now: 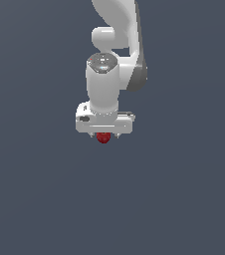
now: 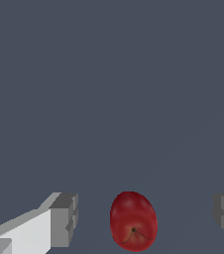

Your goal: Pick up the object and move it to a goal position.

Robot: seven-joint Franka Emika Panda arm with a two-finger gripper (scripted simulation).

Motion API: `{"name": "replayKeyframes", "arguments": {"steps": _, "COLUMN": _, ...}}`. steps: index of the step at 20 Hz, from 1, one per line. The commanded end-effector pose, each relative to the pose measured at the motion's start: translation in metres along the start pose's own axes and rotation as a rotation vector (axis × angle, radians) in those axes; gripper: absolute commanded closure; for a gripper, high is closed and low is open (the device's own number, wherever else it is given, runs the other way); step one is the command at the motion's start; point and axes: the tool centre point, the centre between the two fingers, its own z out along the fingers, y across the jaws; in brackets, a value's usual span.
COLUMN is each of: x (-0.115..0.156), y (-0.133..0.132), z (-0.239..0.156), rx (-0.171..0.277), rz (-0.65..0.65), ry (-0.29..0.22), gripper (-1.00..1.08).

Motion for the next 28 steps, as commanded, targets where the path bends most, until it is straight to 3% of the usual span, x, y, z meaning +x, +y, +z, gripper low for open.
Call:
{"name": "replayKeyframes", "arguments": {"steps": 1, "x": 0.0, "y": 0.0, "z": 0.0, "rx": 0.0, "rz": 0.0, "ry": 0.0, "gripper": -0.92}}
{"name": "replayKeyframes", "arguments": {"steps": 18, "x": -0.004, "y": 0.009, "z": -0.003, "rx": 0.021, "rz": 0.015, "ry": 0.001, "gripper": -0.92}}
{"name": "replayKeyframes", "arguments": {"steps": 28, "x": -0.03, "y": 0.012, "z": 0.026, "rx": 0.023, "rz": -0.066, "ry": -0.006, "gripper": -0.92}}
